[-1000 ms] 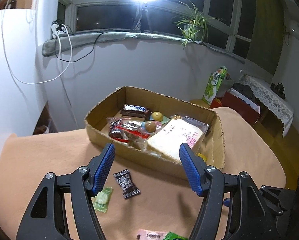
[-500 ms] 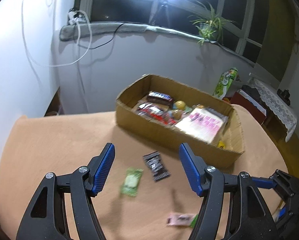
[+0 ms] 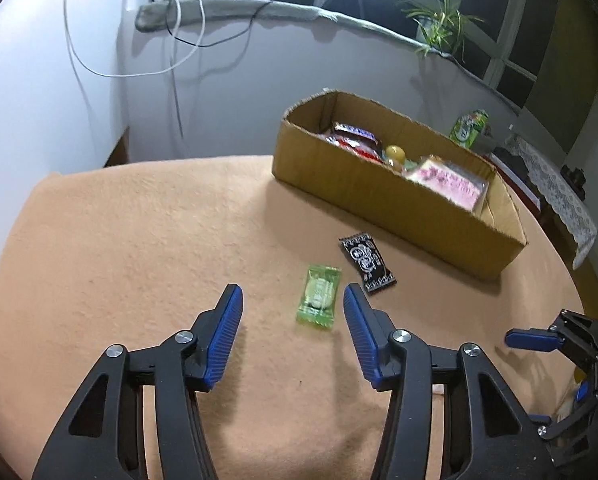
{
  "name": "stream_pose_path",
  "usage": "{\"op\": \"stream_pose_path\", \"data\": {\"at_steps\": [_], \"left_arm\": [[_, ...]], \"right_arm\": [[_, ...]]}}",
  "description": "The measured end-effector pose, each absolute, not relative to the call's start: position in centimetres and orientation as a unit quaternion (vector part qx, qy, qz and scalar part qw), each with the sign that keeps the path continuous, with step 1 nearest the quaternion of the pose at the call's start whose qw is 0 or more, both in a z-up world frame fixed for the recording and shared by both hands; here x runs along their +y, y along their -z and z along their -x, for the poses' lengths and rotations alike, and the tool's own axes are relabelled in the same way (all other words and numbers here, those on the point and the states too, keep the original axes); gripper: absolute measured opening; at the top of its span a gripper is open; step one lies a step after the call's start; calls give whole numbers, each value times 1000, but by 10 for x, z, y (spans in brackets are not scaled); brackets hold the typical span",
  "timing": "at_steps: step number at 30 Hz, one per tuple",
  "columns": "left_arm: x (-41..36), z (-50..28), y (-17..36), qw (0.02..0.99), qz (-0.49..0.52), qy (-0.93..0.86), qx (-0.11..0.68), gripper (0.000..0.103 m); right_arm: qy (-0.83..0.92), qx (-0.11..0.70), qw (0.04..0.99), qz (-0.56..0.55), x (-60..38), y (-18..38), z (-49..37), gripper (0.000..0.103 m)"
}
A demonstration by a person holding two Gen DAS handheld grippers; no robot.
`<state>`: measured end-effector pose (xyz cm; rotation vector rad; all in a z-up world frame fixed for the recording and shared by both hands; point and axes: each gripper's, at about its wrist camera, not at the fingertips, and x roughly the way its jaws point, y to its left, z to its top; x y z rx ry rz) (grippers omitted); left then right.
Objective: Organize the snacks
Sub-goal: 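Move both grippers back over the remaining green candies on the table, then grasp the clear green candy with left gripper while right grasps the green-wrapped candy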
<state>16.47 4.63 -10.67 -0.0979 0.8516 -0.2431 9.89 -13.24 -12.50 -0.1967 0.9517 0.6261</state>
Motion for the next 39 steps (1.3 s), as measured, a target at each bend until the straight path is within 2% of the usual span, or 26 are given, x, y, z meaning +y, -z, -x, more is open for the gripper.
{"op": "stream_pose_path", "data": {"at_steps": [1, 11, 18, 21, 23, 26, 28, 29, 39], "left_arm": [[44, -166, 108, 901, 46, 120, 414, 51], [27, -180, 122, 890, 17, 132, 435, 50], [24, -188, 128, 888, 4, 132, 440, 50], [19, -188, 128, 889, -8, 132, 438, 38], [16, -186, 129, 891, -18, 131, 434, 30], [12, -183, 129, 893, -33, 128, 429, 21], [11, -183, 129, 895, -36, 125, 428, 21], [11, -182, 129, 895, -37, 124, 427, 20], [17, -175, 125, 899, -19, 113, 423, 19]], "right_arm": [[-299, 454, 834, 94, -131, 127, -101, 65], [-301, 467, 826, 94, -127, 134, -112, 61], [-303, 466, 825, 103, -122, 135, -111, 51], [-302, 462, 825, 117, -118, 135, -107, 44], [-300, 459, 826, 128, -116, 135, -103, 44], [-293, 456, 828, 142, -114, 135, -101, 39], [-290, 457, 829, 144, -114, 135, -100, 27], [-289, 457, 829, 144, -115, 134, -101, 25], [-292, 460, 832, 108, -131, 130, -99, 23]]}}
